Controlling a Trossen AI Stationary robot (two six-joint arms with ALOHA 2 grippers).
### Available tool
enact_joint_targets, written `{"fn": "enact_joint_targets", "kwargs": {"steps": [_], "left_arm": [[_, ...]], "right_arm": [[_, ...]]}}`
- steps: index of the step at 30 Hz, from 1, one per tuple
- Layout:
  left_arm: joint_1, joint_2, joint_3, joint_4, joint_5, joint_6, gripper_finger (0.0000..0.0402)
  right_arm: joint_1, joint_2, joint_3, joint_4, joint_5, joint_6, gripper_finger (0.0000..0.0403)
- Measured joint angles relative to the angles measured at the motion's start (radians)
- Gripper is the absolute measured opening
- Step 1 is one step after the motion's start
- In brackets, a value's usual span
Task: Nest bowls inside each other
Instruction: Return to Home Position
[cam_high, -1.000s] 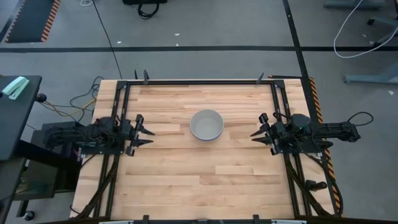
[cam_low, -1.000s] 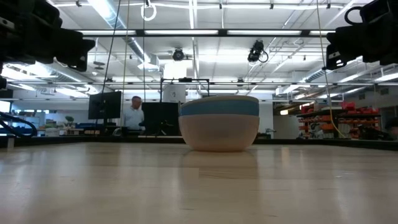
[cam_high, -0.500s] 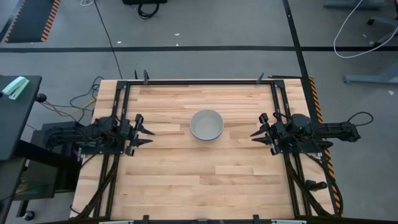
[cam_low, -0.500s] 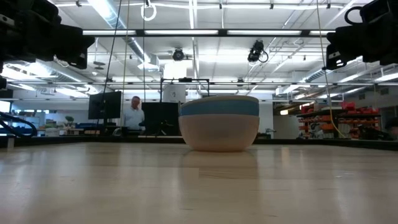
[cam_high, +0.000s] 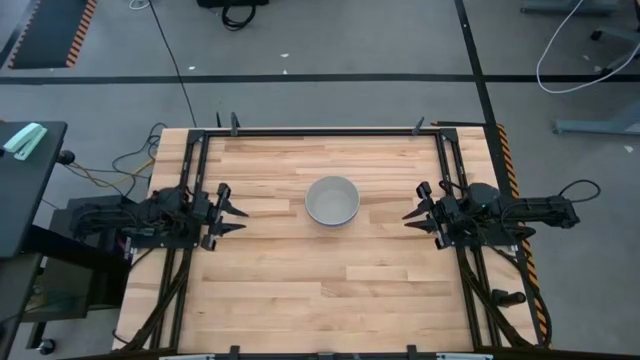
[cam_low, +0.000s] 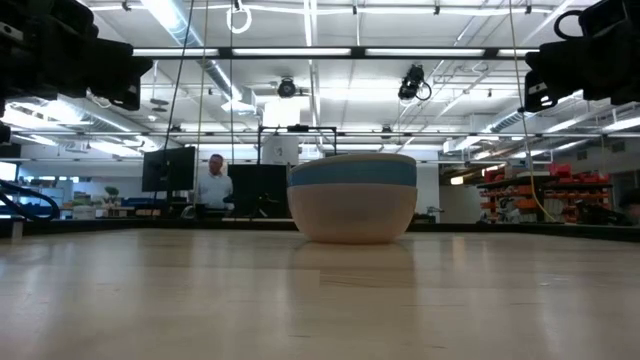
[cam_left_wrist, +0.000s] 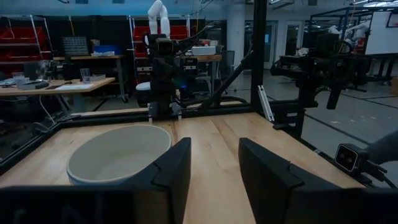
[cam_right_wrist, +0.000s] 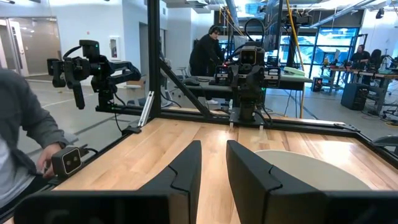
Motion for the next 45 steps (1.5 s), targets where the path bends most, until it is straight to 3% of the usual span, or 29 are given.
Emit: {"fn": "enact_joint_targets", "kwargs": {"steps": [45], "left_arm": [[0.000, 0.000, 0.001, 0.000, 0.000, 0.000, 0.0141]], "right_arm": [[0.000, 0.000, 0.000, 0.000, 0.000, 0.000, 0.0083]]}}
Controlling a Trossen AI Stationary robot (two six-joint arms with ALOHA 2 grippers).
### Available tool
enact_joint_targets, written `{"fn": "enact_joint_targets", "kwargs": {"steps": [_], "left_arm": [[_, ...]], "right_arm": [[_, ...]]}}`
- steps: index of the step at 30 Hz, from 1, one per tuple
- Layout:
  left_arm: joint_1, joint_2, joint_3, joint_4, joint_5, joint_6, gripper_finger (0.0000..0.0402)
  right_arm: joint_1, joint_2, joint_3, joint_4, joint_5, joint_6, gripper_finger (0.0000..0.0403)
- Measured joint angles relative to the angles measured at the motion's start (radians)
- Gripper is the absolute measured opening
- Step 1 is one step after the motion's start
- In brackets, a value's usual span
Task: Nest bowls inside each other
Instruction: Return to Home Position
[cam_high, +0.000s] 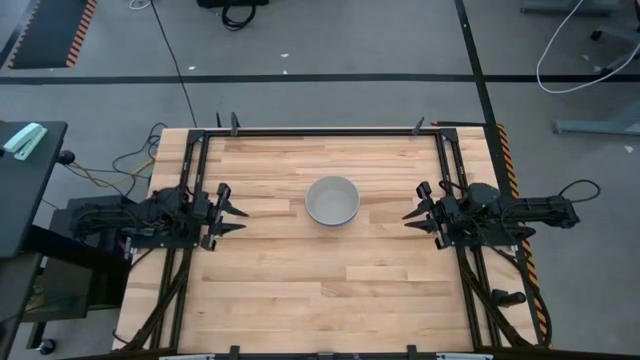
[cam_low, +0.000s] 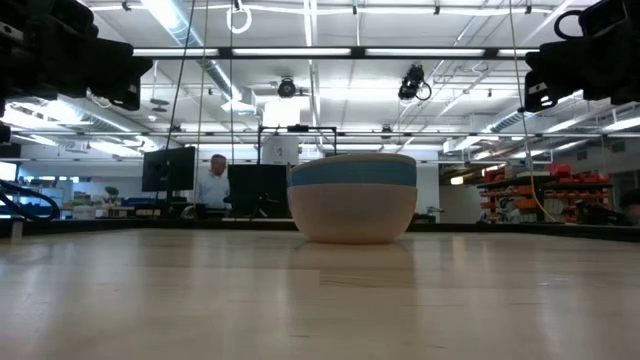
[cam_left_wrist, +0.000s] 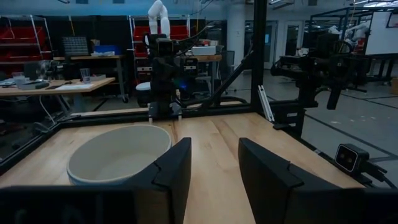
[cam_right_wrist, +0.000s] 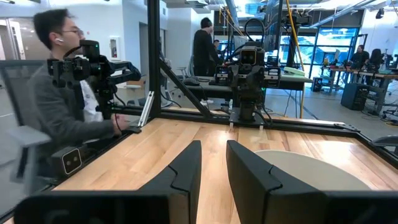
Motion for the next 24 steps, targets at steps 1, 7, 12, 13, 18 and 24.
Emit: {"fn": "enact_joint_targets", "kwargs": {"steps": [1, 7, 12, 13, 18, 24], "left_arm": [[0.000, 0.000, 0.000, 0.000, 0.000, 0.000, 0.0142], [0.000, 0.000, 0.000, 0.000, 0.000, 0.000, 0.0150], [0.000, 0.000, 0.000, 0.000, 0.000, 0.000, 0.0147], [0.000, 0.000, 0.000, 0.000, 0.000, 0.000, 0.0145], [0.000, 0.000, 0.000, 0.000, 0.000, 0.000, 0.0140], [0.000, 0.000, 0.000, 0.000, 0.000, 0.000, 0.0147]], "right_arm": [[0.000, 0.000, 0.000, 0.000, 0.000, 0.000, 0.0083], [0.000, 0.000, 0.000, 0.000, 0.000, 0.000, 0.0083], [0.000, 0.000, 0.000, 0.000, 0.000, 0.000, 0.0083], [0.000, 0.000, 0.000, 0.000, 0.000, 0.000, 0.0083], [0.000, 0.000, 0.000, 0.000, 0.000, 0.000, 0.0083], [0.000, 0.000, 0.000, 0.000, 0.000, 0.000, 0.0083]]}}
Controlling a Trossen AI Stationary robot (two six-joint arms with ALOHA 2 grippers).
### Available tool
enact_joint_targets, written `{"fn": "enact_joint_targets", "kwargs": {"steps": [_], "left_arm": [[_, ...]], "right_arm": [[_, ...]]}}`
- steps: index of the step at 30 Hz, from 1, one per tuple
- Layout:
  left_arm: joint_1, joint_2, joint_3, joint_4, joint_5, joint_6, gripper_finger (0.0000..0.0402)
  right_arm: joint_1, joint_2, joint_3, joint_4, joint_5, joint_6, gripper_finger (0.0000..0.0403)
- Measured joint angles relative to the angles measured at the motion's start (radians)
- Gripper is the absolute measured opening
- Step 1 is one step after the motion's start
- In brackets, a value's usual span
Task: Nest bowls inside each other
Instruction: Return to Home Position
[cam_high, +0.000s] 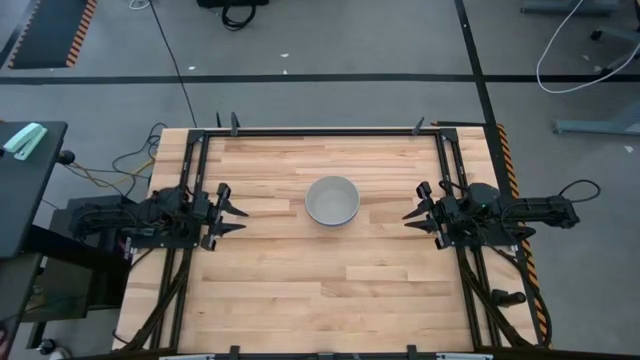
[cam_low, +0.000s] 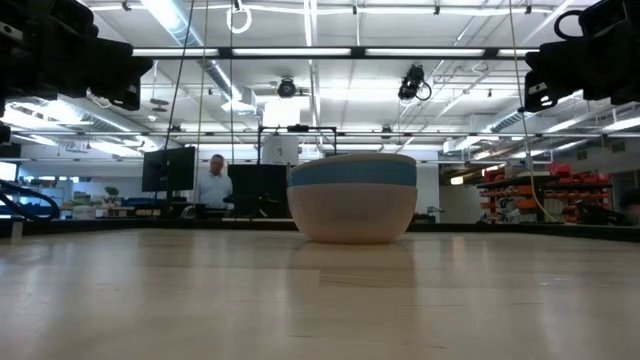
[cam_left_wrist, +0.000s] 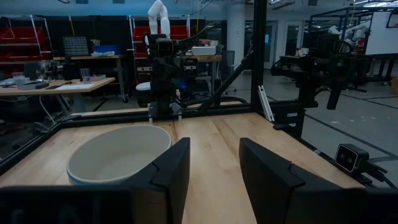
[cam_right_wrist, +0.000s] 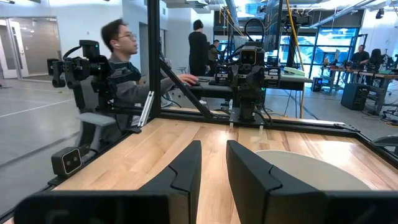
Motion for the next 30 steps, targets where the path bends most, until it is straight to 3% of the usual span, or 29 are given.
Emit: {"fn": "enact_joint_targets", "kwargs": {"steps": [30], "left_arm": [[0.000, 0.000, 0.000, 0.000, 0.000, 0.000, 0.0144]], "right_arm": [[0.000, 0.000, 0.000, 0.000, 0.000, 0.000, 0.0083]]}}
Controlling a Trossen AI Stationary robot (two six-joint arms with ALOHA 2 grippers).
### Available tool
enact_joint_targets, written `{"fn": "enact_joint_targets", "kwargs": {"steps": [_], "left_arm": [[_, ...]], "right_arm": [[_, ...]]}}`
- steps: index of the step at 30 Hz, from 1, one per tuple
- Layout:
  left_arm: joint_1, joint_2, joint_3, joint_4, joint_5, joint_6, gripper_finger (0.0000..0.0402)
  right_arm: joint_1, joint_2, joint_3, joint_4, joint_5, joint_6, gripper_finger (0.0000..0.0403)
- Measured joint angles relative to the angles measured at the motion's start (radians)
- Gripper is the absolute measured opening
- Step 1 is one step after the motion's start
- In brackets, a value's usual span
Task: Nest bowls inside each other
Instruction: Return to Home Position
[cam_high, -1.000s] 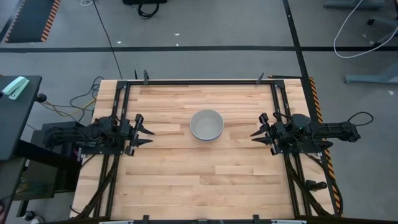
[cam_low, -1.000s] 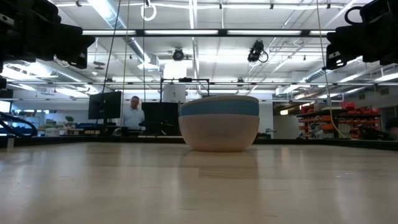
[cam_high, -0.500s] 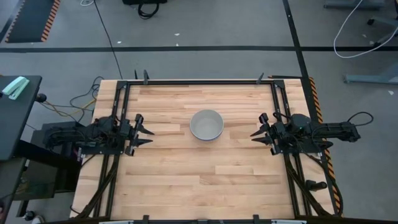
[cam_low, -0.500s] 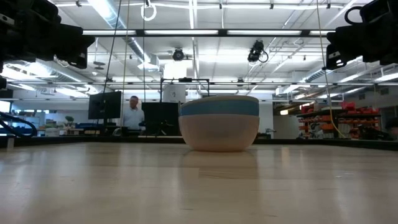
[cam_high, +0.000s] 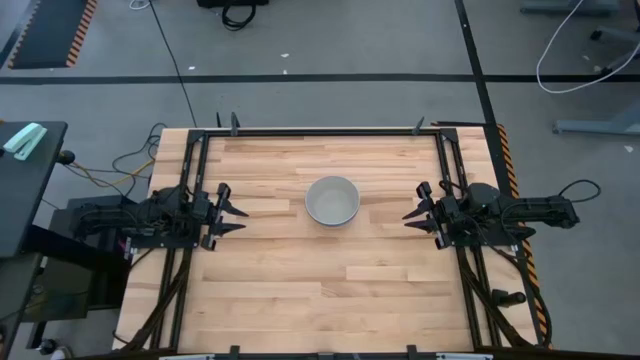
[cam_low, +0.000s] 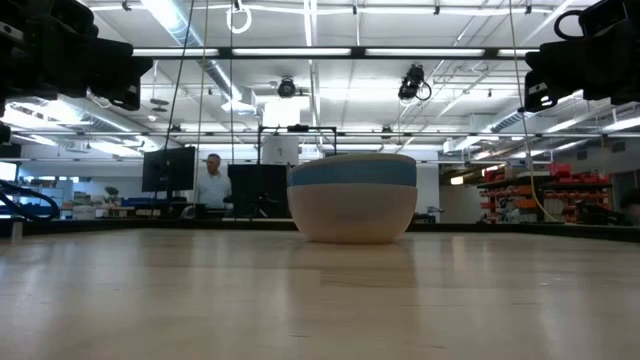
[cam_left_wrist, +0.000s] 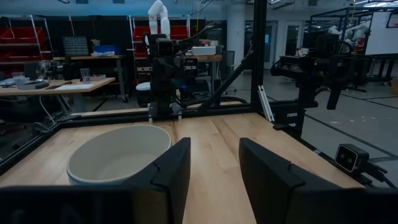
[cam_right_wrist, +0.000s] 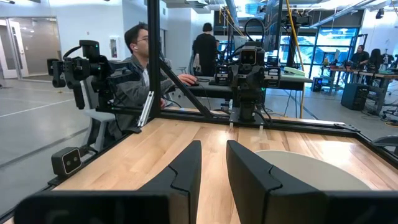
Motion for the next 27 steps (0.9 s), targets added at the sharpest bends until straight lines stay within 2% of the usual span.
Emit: {"fn": "enact_joint_targets", "kwargs": {"steps": [27], "left_arm": [[0.000, 0.000, 0.000, 0.000, 0.000, 0.000, 0.0141]], "right_arm": [[0.000, 0.000, 0.000, 0.000, 0.000, 0.000, 0.0083]]}}
